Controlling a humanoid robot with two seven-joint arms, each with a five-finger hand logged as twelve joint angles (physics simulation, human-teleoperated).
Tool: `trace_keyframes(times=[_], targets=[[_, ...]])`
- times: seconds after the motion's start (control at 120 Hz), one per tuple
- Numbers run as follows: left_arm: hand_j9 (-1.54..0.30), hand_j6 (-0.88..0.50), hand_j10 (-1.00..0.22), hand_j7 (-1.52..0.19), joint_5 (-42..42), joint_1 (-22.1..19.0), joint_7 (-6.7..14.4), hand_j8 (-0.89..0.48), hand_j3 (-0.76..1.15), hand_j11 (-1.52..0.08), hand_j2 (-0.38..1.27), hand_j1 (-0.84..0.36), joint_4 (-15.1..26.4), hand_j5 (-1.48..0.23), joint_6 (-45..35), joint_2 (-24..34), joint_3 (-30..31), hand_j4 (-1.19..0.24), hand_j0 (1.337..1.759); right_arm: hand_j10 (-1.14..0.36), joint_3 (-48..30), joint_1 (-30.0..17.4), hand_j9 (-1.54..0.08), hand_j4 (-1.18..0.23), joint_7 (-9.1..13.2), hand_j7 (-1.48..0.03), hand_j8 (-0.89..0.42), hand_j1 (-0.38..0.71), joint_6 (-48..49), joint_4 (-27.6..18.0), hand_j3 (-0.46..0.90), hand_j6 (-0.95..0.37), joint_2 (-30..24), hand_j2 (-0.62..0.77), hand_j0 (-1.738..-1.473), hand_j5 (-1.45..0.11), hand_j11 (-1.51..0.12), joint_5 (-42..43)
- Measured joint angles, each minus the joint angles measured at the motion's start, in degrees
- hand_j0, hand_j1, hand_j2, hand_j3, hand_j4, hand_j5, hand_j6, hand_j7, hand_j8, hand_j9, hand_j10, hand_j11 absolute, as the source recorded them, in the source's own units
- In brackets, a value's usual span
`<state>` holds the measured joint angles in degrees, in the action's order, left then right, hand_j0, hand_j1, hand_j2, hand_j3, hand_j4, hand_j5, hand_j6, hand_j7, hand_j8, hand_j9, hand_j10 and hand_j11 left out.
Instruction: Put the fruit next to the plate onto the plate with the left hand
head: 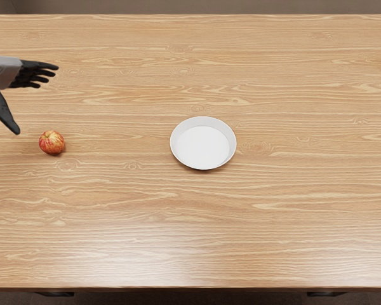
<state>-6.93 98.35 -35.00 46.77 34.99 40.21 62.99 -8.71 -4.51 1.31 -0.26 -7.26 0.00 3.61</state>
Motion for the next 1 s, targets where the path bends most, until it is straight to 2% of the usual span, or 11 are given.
trace_keyframes(times=[0.392, 0.442, 0.483, 0.55, 0.658, 0.675, 0.7, 0.808, 0.883, 0.933, 1.0], targets=[[-0.02, -0.02, -0.02, -0.02, -1.4, 0.08, 0.0, -0.02, 0.0, -0.02, 0.0, 0.33, -0.3, -0.02, 0.0, -0.54, -0.01, -0.02, 1.658, 0.0, 0.01, -0.08, 0.0, 0.0, 0.01, 0.0, 0.0, -0.35, 0.0, -0.03, 0.0, 0.0, 0.0, 0.0, -1.658, 0.0, 0.0, 0.02], [-0.02, -0.02, -0.02, -0.02, -2.96, 3.29, 0.0, -0.02, 0.0, -0.02, 0.0, 0.33, -0.42, -0.02, -0.01, -2.82, 1.76, -0.02, 1.658, 0.0, 0.01, -0.07, 0.0, 0.0, 0.01, 0.0, 0.0, -0.35, 0.0, -0.03, 0.0, 0.0, 0.0, 0.0, -1.658, 0.0, 0.0, 0.02], [-0.02, -0.02, -0.02, -0.02, -3.78, 8.18, 0.0, -0.02, 0.0, -0.02, 0.0, 0.33, 0.2, -0.02, -0.01, -4.25, 4.36, -0.02, 1.658, 0.0, 0.01, -0.07, 0.0, 0.0, 0.01, 0.0, 0.0, -0.35, 0.0, -0.03, 0.0, 0.0, 0.0, 0.0, -1.658, 0.0, 0.0, 0.02], [-0.02, -0.02, -0.02, -0.02, -4.59, 14.0, 0.0, -0.02, 0.0, -0.02, 0.01, 0.33, 1.82, -0.02, -0.01, -13.62, 9.17, -0.02, 1.658, 0.0, 0.01, -0.07, 0.0, 0.0, 0.01, 0.0, 0.0, -0.35, 0.0, -0.03, 0.0, 0.0, 0.0, 0.0, -1.658, 0.0, 0.0, 0.03], [-0.02, -0.01, -0.01, -0.02, -1.6, 22.8, 0.17, -0.01, 0.0, -0.02, 0.0, 0.33, 10.69, -0.02, 0.02, -24.65, 20.38, -0.01, 1.658, 0.0, 0.01, -0.07, 0.0, 0.0, 0.01, 0.0, 0.0, -0.35, 0.0, -0.03, 0.0, 0.0, 0.0, 0.0, -1.658, 0.0, 0.0, 0.02], [-0.02, -0.01, -0.01, -0.02, 0.26, 23.82, 1.13, -0.01, 0.0, -0.02, 0.0, 0.33, 12.62, -0.02, 0.02, -26.22, 22.17, -0.01, 1.658, 0.0, 0.01, -0.07, 0.0, 0.0, 0.01, 0.0, 0.0, -0.35, 0.0, -0.03, 0.0, 0.0, 0.0, 0.0, -1.658, 0.0, 0.0, 0.02], [-0.02, -0.01, -0.01, -0.02, 4.08, 24.66, 3.88, -0.01, 0.0, -0.02, 0.0, 0.33, 15.62, -0.02, 0.01, -28.77, 24.76, -0.01, 1.658, 0.0, 0.01, -0.07, 0.0, 0.0, 0.01, 0.0, 0.0, -0.35, 0.0, -0.03, 0.0, 0.0, 0.0, 0.0, -1.658, 0.0, 0.0, 0.02], [-0.02, -0.01, -0.01, -0.02, 22.16, 27.01, 22.06, -0.01, 0.0, -0.02, 0.0, 0.33, 26.03, -0.02, -3.4, -32.84, 32.01, -0.01, 1.658, 0.0, 0.02, -0.07, 0.0, 0.0, 0.01, 0.0, 0.0, -0.35, 0.0, -0.03, 0.0, 0.0, 0.0, 0.0, -1.658, 0.0, 0.0, 0.0], [-0.02, -0.01, -0.01, -0.02, 32.29, 25.45, 31.55, -0.01, 0.0, -0.02, 0.0, 0.33, 29.9, -0.02, -9.19, -37.46, 34.2, -0.01, 1.658, 0.0, 0.03, -0.07, 0.0, 0.0, 0.01, 0.0, 0.0, -0.35, 0.0, -0.03, 0.0, 0.0, 0.0, 0.0, -1.658, 0.0, 0.0, 0.0], [-0.02, -0.01, -0.01, -0.02, 38.05, 23.72, 36.13, -0.01, 0.0, -0.02, 0.0, 0.33, 31.43, -0.02, -15.46, -38.23, 34.69, -0.01, 1.658, 0.0, 0.02, -0.07, 0.0, 0.0, 0.01, 0.0, 0.0, -0.35, 0.0, -0.03, 0.0, 0.0, 0.0, 0.0, -1.658, 0.0, 0.0, 0.01], [-0.02, -0.01, -0.01, -0.02, 42.44, 23.67, 39.46, -0.01, 0.0, -0.02, 0.0, 0.33, 32.52, -0.02, -20.58, -38.17, 34.05, -0.01, 1.658, 0.0, 0.02, -0.07, 0.0, 0.0, 0.01, 0.0, 0.0, -0.35, 0.0, -0.03, 0.0, 0.0, 0.0, 0.0, -1.658, 0.0, 0.0, 0.02]])
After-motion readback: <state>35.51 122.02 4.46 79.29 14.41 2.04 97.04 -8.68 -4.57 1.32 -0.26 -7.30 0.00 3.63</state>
